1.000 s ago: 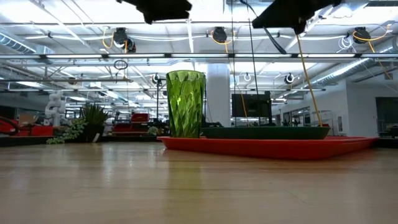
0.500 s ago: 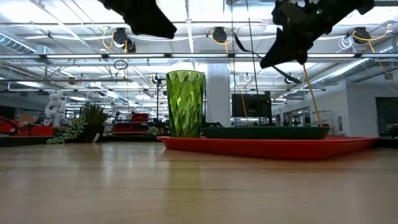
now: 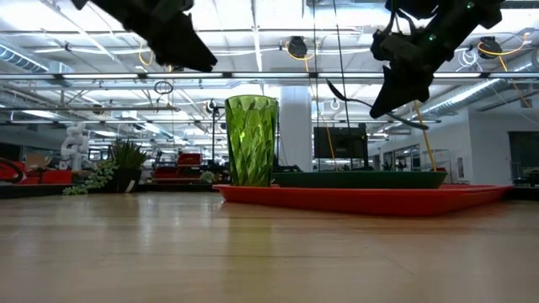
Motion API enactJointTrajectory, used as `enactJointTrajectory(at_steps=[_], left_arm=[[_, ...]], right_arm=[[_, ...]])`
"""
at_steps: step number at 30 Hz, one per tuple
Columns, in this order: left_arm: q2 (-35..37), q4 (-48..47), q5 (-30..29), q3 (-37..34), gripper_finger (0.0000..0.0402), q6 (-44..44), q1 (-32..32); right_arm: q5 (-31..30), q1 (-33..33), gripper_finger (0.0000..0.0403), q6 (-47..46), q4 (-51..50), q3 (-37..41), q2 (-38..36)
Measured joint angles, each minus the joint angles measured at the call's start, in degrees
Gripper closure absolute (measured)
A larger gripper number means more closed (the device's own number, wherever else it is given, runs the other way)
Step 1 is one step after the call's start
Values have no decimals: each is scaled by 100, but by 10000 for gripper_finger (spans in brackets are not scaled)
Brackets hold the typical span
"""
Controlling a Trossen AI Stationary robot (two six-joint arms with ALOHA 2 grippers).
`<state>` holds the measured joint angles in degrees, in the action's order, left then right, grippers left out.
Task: Pick and place plate/cup/fork/spoon on tray
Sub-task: Put the blue spoon on the red serving tray
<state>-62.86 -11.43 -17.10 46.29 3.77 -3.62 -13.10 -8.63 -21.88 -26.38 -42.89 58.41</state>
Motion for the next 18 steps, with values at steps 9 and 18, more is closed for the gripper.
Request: enactJointTrajectory(at_steps=[9, 18], left_arm=[[1237, 627, -149, -1057, 204, 109, -41], [1657, 1249, -153, -1604, 204, 212, -44]], right_arm=[[16, -528, 393, -31, -170, 1, 103], [820, -1108, 393, 150, -8, -1, 790]])
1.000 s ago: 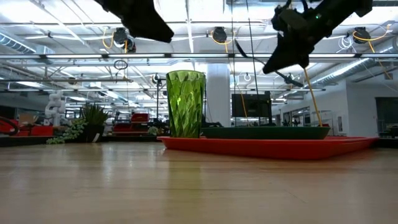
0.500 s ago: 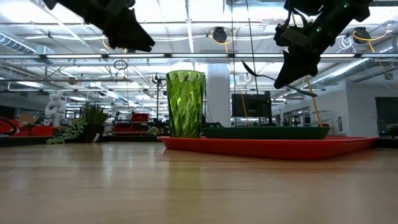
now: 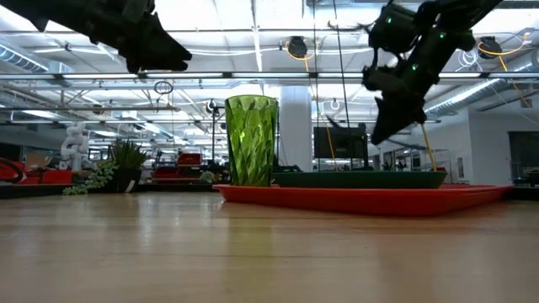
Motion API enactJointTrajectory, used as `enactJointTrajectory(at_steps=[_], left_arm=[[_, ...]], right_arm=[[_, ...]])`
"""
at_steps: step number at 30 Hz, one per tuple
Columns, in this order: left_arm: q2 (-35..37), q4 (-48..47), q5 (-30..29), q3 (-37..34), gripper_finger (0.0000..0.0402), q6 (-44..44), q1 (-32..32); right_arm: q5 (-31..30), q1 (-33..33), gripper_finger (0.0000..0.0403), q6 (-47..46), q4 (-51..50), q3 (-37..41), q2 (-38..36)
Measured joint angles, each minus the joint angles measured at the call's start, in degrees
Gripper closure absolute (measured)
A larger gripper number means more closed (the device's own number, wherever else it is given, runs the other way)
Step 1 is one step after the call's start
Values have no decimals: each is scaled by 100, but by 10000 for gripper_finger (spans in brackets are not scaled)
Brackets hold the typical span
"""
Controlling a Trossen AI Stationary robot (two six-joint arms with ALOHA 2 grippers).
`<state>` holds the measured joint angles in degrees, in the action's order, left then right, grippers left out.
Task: Pick and place plate/cup/fork/spoon on tray
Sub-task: Put the blue spoon on the red serving tray
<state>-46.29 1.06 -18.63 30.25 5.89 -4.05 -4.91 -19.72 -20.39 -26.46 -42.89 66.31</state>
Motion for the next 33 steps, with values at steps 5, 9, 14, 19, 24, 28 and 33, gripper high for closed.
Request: enactJointTrajectory(at_steps=[5, 9, 14, 19, 24, 28, 33], left_arm=[[-15, 49, 0, -86, 204, 199, 0], [-15, 58, 18, -91, 204, 336, 17], [-15, 67, 52, -91, 204, 393, 119], [-15, 88, 57, -91, 204, 389, 157], [-17, 85, 55, -91, 204, 431, 157], [-17, 105, 55, -91, 204, 480, 146], [-19, 158, 56, -91, 204, 331, 146]], right_arm=[[54, -193, 393, 32, -374, 0, 170], [20, -363, 392, 54, -788, -111, 104], [-281, -650, 392, 162, -1455, -429, 41], [-286, -1174, 392, 417, -1755, -425, 136], [-273, -1643, 392, 749, -1865, -407, 342], [-253, -1843, 392, 1021, -1894, -407, 535], [-250, -1983, 392, 1377, -1897, -407, 863]])
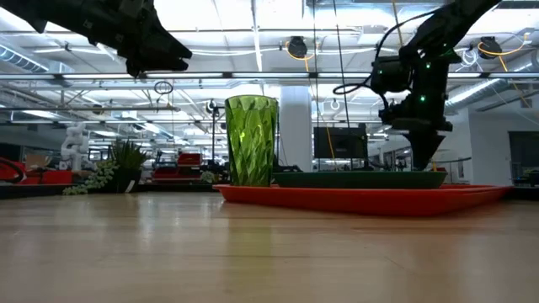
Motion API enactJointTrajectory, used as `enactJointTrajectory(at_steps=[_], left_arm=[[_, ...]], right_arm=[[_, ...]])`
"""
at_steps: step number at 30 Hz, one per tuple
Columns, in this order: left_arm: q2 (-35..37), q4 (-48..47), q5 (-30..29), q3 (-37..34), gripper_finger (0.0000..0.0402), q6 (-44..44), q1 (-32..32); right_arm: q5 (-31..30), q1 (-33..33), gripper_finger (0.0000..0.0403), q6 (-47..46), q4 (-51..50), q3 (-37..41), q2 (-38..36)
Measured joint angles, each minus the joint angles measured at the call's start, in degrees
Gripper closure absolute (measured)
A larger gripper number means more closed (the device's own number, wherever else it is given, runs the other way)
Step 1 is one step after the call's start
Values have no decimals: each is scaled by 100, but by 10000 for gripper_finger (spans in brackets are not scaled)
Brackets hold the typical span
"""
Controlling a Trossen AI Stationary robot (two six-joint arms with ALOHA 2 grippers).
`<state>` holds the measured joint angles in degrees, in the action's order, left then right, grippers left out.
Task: Pick and place plate/cup/fork/spoon on tray
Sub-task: Put the blue spoon on the red serving tray
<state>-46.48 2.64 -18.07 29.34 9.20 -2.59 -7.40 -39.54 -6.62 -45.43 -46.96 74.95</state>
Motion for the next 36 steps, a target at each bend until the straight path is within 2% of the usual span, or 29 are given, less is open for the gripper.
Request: enactJointTrajectory(at_steps=[17, 30, 36], left_arm=[[0, 87, 9, 0, 204, -3, 4], [0, 87, 24, 0, 204, 34, 4], [0, 94, 261, 0, 204, 34, 7]], right_arm=[[11, -385, 392, 602, 105, 2, 764], [-2, -445, 374, 606, 238, 2, 825], [-2, -468, 374, 626, 237, 2, 825]])
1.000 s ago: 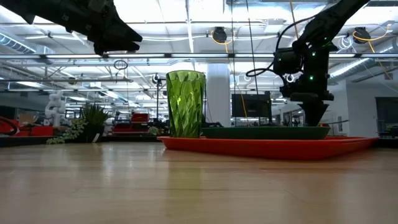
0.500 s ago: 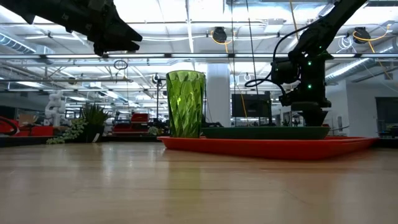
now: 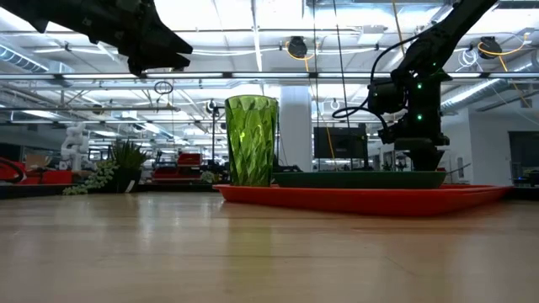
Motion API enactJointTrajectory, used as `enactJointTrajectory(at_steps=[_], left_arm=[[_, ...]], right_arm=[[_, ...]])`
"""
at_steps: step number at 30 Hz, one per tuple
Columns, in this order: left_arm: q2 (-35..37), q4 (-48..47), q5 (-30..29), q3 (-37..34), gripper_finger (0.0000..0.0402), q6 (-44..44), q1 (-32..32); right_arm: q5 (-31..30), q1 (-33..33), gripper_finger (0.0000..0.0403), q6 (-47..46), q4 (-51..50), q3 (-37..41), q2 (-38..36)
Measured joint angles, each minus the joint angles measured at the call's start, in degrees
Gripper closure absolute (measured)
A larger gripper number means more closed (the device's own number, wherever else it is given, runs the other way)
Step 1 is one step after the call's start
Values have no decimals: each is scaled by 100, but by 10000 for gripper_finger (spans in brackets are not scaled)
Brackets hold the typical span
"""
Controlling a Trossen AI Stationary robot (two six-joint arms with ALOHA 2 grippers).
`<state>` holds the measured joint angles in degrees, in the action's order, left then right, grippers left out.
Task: Pick and place plate/cup/fork/spoon on tray
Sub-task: Put the blue spoon on the red serving tray
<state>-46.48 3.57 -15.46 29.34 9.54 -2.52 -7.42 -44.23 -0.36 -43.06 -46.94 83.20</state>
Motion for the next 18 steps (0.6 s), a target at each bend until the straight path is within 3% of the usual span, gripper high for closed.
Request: enactJointTrajectory(at_steps=[7, 18], left_arm=[[0, 4, 6, 2, 204, -1, 0], [0, 11, 6, 2, 204, 4, 0]], right_arm=[[0, 0, 362, -29, -11, 0, -2], [-1, 4, 273, -195, -52, 0, -32]])
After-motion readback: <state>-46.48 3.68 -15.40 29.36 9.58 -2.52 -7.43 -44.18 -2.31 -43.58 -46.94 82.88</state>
